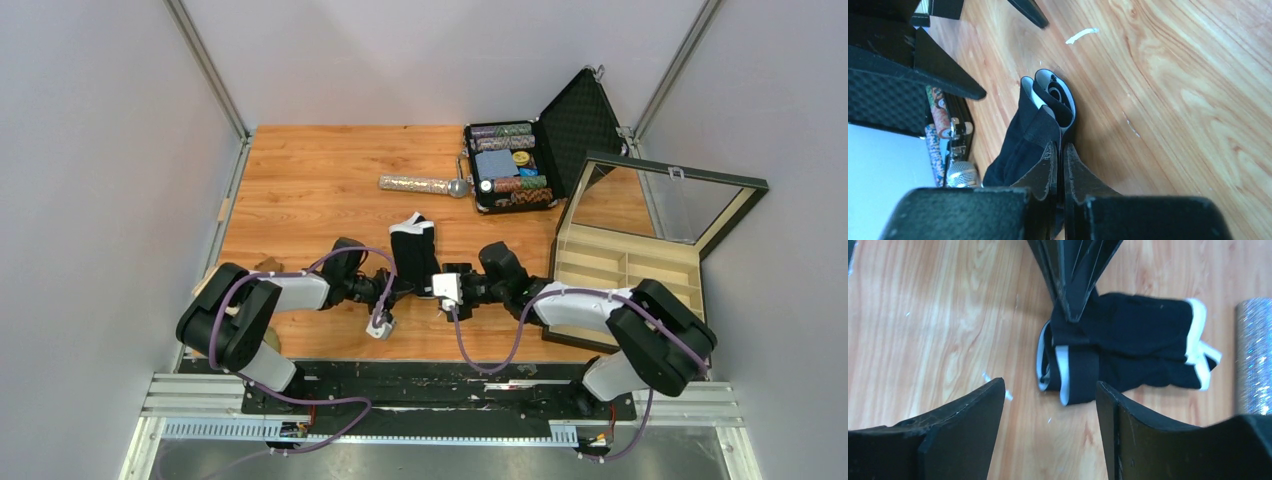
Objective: Roll the underwear
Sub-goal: Roll the underwear to the center of the board.
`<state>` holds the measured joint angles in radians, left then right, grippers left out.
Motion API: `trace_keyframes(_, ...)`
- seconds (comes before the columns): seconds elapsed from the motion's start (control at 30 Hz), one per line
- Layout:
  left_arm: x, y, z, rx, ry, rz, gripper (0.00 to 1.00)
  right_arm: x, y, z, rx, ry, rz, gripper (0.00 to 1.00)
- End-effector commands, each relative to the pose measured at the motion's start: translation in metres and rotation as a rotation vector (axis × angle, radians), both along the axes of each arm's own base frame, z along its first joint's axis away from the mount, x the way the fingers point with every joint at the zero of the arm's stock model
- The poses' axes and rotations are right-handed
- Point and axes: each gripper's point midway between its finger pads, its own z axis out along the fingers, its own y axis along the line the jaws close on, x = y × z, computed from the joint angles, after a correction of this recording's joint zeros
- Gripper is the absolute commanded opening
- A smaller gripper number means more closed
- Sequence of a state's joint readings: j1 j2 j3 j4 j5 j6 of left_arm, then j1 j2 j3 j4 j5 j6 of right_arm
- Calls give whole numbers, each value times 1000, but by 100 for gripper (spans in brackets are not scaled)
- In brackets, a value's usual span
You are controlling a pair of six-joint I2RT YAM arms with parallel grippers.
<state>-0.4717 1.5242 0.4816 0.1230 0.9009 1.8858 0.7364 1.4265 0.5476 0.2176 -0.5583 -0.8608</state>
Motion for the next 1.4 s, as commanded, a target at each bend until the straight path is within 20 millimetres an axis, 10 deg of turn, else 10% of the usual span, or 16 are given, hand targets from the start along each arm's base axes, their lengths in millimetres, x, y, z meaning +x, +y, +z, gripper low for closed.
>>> trace_keyframes(0.0,0,-8,14,-52,155,63,2,29,31,34,133,-243,-16,68)
trace_keyframes(0.53,15,-16,36,-124,378,229,0,24,54,4,87,-305,34,69)
trace_keyframes(0.97,17,-15,46,-170,434,257,0,49,55,-8,52,-356,-47,46)
trace_keyframes(1.1,16,-14,46,-169,436,253,0,49,60,-7,63,-339,-40,25)
trace_keyframes(1.2,21,-12,49,-178,415,283,27,46,62,-10,34,-283,-13,1)
trace_keyframes(1.37,25,0,73,-299,339,382,62,26,50,-6,-53,-18,120,0)
